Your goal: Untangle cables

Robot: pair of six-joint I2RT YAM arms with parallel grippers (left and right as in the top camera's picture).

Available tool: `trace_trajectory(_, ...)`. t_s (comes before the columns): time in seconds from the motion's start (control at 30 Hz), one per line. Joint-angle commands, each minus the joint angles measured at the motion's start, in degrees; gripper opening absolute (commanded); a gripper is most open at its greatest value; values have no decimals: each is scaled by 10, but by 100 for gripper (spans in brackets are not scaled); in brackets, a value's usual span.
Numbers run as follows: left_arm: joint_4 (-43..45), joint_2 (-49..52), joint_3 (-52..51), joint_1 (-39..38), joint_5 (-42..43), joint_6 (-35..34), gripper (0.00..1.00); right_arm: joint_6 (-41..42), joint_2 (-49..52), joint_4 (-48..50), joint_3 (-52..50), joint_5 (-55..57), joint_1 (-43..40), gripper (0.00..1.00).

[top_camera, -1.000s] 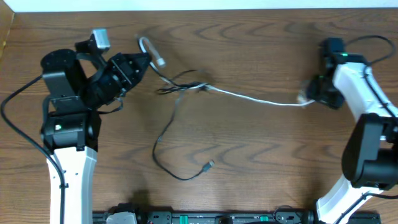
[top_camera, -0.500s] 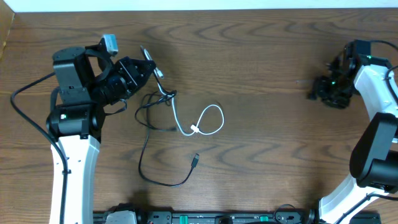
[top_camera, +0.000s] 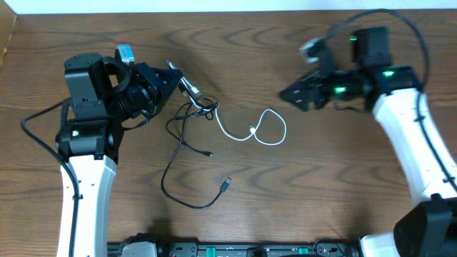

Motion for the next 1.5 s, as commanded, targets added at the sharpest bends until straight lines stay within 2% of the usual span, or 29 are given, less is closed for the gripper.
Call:
trace_trajectory(0.0, 3, -4, 17, 0, 12, -166, 7, -17, 10, 24, 4, 9, 67, 76)
trace_trajectory(0.17, 3, -4, 17, 0, 39, -217, 7, -17, 27, 63, 4, 33, 140, 75)
trace_trajectory(0.4, 3, -4, 17, 0, 55, -220, 7, -17, 50, 115, 3, 33, 190, 73)
trace_trajectory(0.57, 3, -4, 17, 0, 56, -221, 8, -13, 72, 161, 3, 85, 226, 70)
trace_trajectory(0.83, 3, -4, 17, 0, 61, -221, 8, 88, 83, 253, 3, 234, 269, 65)
trace_trajectory(1.1, 3, -4, 17, 0, 69, -221, 8, 181, 85, 314, 3, 359, 289, 64)
trace_trajectory(1.2, 3, -4, 17, 0, 70, -220, 8, 219, 85, 334, 3, 374, 289, 62)
trace_trajectory(1.47, 3, -4, 17, 0, 70, -221, 8, 282, 85, 386, 3, 363, 289, 66)
